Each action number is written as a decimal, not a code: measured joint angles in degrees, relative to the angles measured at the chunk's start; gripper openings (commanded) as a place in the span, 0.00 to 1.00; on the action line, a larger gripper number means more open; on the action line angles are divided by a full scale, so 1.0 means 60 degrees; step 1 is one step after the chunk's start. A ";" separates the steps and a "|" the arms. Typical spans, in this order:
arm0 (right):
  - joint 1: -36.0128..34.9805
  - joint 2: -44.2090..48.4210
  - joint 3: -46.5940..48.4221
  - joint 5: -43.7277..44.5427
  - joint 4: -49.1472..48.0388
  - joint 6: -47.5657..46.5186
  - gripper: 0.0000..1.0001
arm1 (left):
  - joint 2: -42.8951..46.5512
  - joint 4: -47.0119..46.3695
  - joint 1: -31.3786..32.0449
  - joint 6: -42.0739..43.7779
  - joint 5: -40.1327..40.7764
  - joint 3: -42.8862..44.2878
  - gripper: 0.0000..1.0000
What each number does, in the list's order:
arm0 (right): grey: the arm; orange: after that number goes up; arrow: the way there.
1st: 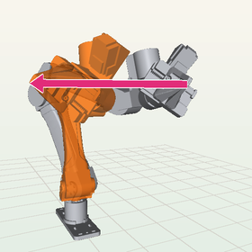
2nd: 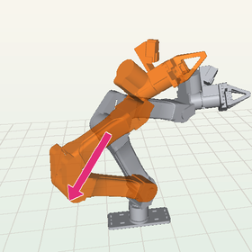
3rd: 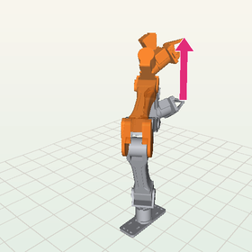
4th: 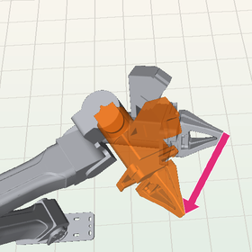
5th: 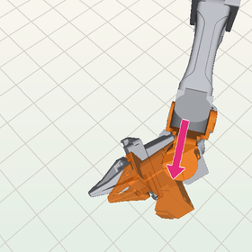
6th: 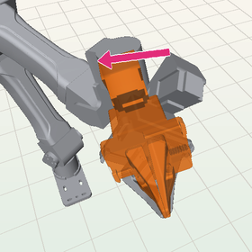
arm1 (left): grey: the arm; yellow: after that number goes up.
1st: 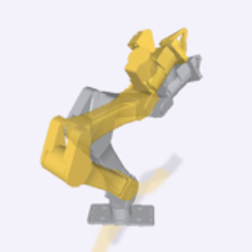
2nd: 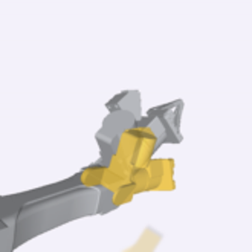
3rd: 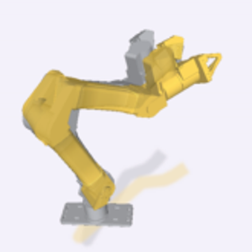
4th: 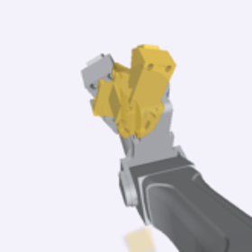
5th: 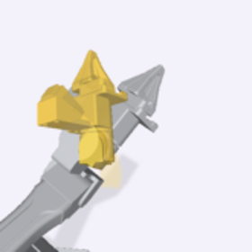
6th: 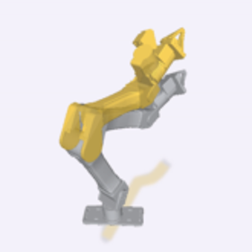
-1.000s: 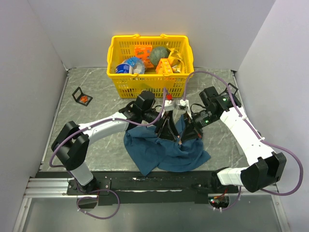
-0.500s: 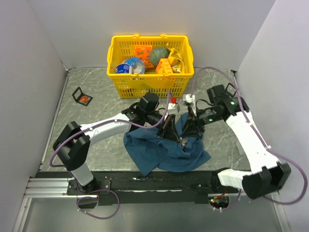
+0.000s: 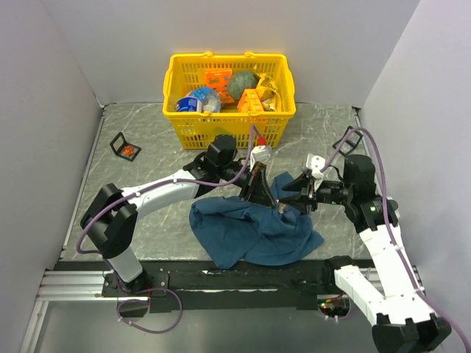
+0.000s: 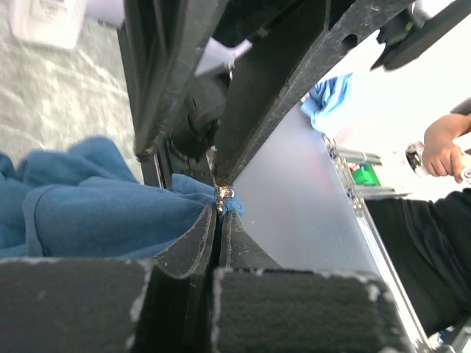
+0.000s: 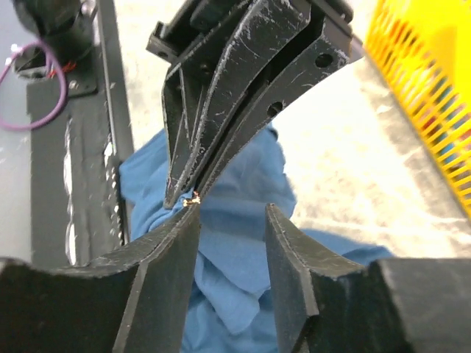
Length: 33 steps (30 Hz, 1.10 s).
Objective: Remove the brooch from the garment
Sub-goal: Remove the brooch from the clothes.
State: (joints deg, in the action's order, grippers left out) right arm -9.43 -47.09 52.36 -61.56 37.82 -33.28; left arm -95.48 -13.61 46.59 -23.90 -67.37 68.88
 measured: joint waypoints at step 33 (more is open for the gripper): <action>0.1453 0.0284 -0.1115 -0.2532 -0.3453 0.4619 0.35 | -0.0007 -0.5064 -0.0688 -0.3501 0.0288 -0.0506 0.01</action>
State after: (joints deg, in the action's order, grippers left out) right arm -0.71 -45.39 45.67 -76.75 17.10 -5.56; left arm -95.53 -43.99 42.46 -44.91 -65.65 65.84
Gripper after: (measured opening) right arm 0.365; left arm 0.034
